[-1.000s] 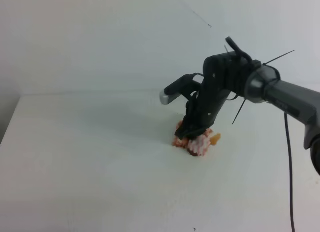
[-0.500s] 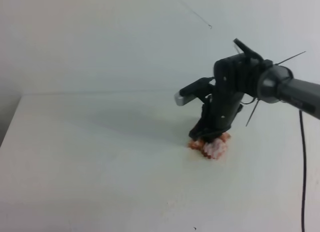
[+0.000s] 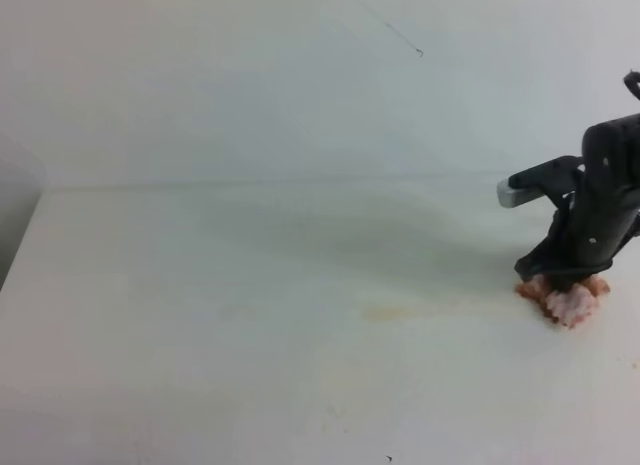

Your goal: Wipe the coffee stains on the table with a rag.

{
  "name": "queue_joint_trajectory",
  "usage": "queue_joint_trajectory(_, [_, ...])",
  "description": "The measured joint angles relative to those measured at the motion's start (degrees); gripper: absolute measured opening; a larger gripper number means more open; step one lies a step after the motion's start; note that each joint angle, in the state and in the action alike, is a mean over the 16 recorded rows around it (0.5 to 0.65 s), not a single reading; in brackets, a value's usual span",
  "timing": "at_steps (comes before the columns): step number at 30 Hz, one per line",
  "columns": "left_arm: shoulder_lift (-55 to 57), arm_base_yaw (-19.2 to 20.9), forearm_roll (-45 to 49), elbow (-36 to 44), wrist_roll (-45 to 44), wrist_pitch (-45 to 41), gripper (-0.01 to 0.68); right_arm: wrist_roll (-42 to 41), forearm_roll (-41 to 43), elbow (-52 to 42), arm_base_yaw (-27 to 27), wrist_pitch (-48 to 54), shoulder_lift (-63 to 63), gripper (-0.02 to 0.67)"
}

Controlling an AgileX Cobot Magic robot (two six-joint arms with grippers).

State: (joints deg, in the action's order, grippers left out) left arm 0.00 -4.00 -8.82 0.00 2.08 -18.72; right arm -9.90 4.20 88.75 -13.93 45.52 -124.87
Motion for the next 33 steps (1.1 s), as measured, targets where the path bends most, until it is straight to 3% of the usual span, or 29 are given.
queue_joint_trajectory(8, [0.0,0.0,0.0,0.0,0.01,0.0,0.0,-0.53,-2.04,-3.86,-3.64,-5.48,1.09,0.033])
queue_joint_trajectory(24, [-0.1,0.0,0.0,0.16,0.03,0.06,0.0,-2.68,-8.34,-4.26,-31.46,-14.68,-0.05,0.03])
queue_joint_trajectory(29, [-0.1,0.0,0.0,0.16,0.02,0.06,0.0,-2.84,-7.21,-4.45,-34.39,-14.21,0.49,0.028])
queue_joint_trajectory(33, [0.0,0.0,0.0,0.0,0.02,0.0,0.0,-2.2,-6.0,-5.77,-32.53,-14.69,1.31,0.028])
